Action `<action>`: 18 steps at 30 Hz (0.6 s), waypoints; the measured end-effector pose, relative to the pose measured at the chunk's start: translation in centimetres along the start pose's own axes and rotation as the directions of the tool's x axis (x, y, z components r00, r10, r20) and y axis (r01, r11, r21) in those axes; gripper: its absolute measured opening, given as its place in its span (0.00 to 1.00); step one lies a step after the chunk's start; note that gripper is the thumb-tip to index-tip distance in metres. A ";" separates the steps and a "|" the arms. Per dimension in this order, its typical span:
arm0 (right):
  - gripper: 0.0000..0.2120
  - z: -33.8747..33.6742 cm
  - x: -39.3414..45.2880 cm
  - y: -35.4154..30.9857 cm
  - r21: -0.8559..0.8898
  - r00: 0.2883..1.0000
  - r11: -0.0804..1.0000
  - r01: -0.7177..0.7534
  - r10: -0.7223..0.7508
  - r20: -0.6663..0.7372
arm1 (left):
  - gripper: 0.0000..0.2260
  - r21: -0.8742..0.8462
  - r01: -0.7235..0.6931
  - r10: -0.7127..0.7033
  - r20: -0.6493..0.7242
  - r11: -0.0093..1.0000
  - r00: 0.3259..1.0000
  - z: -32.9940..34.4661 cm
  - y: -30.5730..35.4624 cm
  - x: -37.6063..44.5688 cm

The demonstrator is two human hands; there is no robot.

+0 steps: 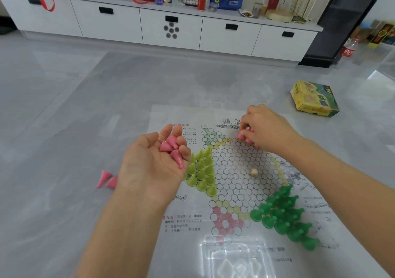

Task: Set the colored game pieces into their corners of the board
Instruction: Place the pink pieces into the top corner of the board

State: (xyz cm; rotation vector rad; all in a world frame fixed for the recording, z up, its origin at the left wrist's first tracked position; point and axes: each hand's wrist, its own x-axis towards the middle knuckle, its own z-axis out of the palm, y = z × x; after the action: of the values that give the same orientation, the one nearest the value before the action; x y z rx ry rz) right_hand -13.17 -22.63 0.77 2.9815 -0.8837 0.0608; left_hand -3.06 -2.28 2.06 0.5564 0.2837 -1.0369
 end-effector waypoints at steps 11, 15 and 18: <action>0.11 -3.1 -1.3 -2.6 0.132 0.984 0.980 0.149 -0.134 -0.116 | 0.13 -0.002 0.045 -0.045 -0.018 0.999 0.999 0.4 -0.4 0.0; 0.08 -5.3 -3.5 -7.1 0.337 0.915 0.852 0.400 -0.354 -0.191 | 0.15 -0.028 0.177 -0.174 0.094 0.984 0.980 0.4 -0.4 -0.3; 0.09 -5.7 -4.4 -8.4 0.398 0.864 0.771 0.498 -0.483 -0.145 | 0.14 -0.006 0.189 -0.187 0.118 0.982 0.975 0.2 -0.2 -0.2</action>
State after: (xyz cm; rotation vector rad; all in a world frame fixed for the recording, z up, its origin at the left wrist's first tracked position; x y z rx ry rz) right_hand -12.43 -12.99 6.05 3.4933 -0.0466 0.3296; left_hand -3.36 -2.34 2.23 0.4578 0.2449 -1.2445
